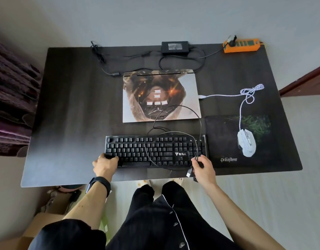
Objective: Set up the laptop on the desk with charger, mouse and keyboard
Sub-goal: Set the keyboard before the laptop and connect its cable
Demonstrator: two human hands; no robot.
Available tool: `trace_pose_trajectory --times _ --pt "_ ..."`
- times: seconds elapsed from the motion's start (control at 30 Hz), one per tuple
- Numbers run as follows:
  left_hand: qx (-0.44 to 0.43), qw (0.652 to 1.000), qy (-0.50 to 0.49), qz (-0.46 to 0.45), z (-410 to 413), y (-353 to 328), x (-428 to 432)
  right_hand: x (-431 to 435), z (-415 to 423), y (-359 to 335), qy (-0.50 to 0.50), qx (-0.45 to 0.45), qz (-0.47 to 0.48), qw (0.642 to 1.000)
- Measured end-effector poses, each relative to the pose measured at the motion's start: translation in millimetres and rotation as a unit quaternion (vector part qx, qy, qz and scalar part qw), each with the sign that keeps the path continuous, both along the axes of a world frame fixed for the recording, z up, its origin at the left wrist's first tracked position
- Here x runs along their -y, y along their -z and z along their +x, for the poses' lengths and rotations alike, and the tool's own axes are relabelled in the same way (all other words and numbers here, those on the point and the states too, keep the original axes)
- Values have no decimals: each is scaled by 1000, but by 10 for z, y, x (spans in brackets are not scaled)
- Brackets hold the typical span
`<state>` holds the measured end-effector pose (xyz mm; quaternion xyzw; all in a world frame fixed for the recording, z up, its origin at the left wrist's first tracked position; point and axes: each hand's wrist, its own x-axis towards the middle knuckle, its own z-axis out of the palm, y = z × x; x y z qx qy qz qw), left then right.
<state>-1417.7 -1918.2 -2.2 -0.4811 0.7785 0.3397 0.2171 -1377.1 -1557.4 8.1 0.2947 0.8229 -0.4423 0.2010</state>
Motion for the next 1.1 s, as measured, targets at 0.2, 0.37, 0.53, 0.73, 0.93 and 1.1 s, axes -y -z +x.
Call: trace_pose_trajectory --times 0.2,0.37,0.53,0.73,0.93,1.1 --pt "-14 999 -30 20 104 387 180 -87 -43 17 10 -14 -45 999" --pt "-19 999 13 41 -205 40 -49 -129 -88 41 14 -20 -68 997" --pt "-25 999 13 47 -198 21 -78 -140 -161 10 30 -13 -67 997" --pt "-10 999 -2 49 -8 -48 -31 -121 -109 46 1 -1 -67 998" --pt "-104 983 126 -85 -291 -428 -501 -147 -132 -32 -49 -38 9 998" --pt "-83 937 339 12 -986 -556 -1160 -84 -322 -261 -66 -63 29 995"
